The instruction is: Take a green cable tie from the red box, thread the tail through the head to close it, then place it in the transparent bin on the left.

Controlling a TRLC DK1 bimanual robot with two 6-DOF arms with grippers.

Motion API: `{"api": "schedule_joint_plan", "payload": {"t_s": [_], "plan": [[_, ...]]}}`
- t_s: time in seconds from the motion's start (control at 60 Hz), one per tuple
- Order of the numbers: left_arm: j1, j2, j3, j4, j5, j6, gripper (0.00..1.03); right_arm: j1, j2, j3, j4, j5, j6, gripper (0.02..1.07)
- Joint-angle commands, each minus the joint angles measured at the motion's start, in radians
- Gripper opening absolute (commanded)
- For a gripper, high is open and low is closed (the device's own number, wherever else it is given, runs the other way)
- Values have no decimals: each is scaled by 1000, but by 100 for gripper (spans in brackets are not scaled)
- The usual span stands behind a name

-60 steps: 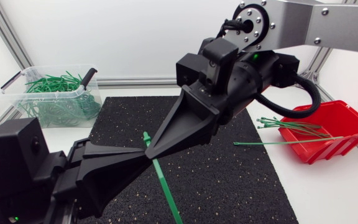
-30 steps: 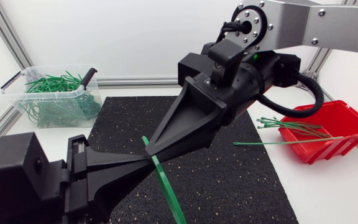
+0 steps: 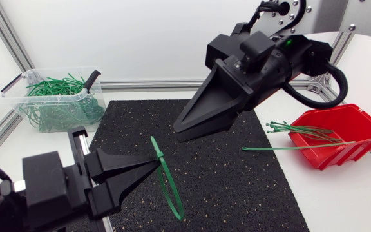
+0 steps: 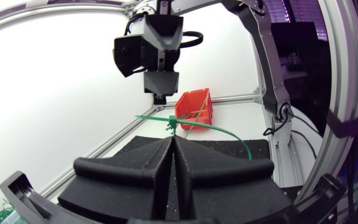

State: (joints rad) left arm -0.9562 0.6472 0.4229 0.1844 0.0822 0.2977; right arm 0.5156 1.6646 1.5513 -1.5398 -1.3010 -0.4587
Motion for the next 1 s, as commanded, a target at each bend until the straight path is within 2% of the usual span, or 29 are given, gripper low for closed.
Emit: {"api": "schedule_joint_plan", "payload": {"t_s": [0.0, 0.2, 0.467, 0.55, 0.633, 0.683, 0.833, 0.933, 0.983], "plan": [[-30, 22, 16, 21, -32, 115, 4, 4, 43, 16, 21, 31, -37, 59], [-42, 57, 1, 70, -67, 245, 4, 29, 67, 18, 109, 83, -41, 59], [-42, 58, -15, 104, -81, 345, 4, 67, 83, 46, 116, 124, -74, 58], [-44, 66, -35, 142, -87, 377, 4, 69, 92, 58, 119, 124, -83, 40], [-46, 68, -44, 148, -91, 383, 4, 64, 95, 70, 121, 124, -89, 30], [-47, 66, -47, 148, -91, 383, 4, 63, 96, 75, 121, 124, -89, 26], [-49, 68, -50, 156, -91, 383, 4, 58, 101, 84, 119, 124, -90, 26], [-49, 69, -50, 159, -91, 382, 4, 64, 103, 84, 118, 124, -92, 8], [-47, 71, -50, 162, -91, 383, 4, 66, 101, 85, 113, 126, -94, 8]]}}
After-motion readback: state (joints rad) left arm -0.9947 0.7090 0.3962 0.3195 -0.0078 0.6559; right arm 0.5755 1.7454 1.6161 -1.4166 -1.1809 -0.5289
